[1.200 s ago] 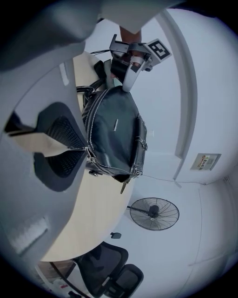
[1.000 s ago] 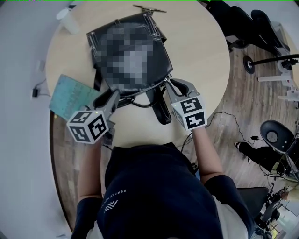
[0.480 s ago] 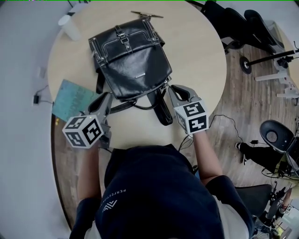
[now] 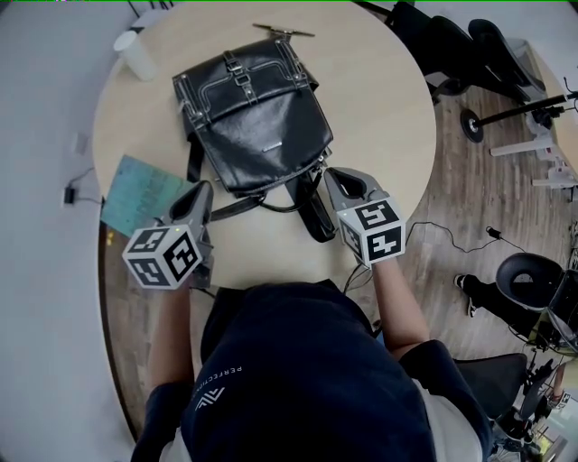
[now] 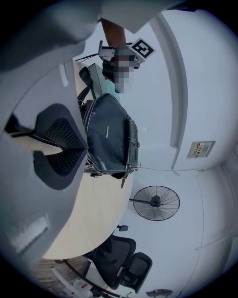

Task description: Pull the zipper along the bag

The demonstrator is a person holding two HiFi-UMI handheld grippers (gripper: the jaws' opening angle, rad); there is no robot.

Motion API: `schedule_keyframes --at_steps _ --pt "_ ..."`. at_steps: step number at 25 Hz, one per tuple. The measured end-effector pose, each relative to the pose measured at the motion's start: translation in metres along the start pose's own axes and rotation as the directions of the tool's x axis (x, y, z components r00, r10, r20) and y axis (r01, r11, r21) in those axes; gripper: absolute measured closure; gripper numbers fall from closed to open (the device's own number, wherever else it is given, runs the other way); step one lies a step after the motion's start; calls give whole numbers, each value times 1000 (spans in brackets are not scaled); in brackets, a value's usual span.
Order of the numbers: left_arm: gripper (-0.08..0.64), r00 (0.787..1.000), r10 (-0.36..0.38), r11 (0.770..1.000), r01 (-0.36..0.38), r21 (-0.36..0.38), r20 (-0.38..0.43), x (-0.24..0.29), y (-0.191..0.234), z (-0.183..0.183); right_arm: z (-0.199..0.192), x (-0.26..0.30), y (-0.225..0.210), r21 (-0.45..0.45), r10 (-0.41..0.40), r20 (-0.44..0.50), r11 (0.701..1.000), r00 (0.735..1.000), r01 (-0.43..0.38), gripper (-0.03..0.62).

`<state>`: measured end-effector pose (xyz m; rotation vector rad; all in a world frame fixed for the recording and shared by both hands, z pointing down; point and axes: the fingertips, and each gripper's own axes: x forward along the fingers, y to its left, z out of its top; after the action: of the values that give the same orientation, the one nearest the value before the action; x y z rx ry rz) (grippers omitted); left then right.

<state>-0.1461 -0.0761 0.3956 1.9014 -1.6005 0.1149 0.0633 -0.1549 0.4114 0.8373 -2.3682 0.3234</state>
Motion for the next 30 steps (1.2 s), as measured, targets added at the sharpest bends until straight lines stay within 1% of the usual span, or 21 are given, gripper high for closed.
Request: schedule_keyframes --at_steps 19,30 --pt "541 1000 8 1000 -7 25 -21 2 0 -2 -7 -6 -2 43 -16 -5 999 1000 16 591" --pt "541 1000 11 1000 -10 29 -27 -3 -1 -3 -6 -3 -3 44 -10 -5 999 1000 10 591"
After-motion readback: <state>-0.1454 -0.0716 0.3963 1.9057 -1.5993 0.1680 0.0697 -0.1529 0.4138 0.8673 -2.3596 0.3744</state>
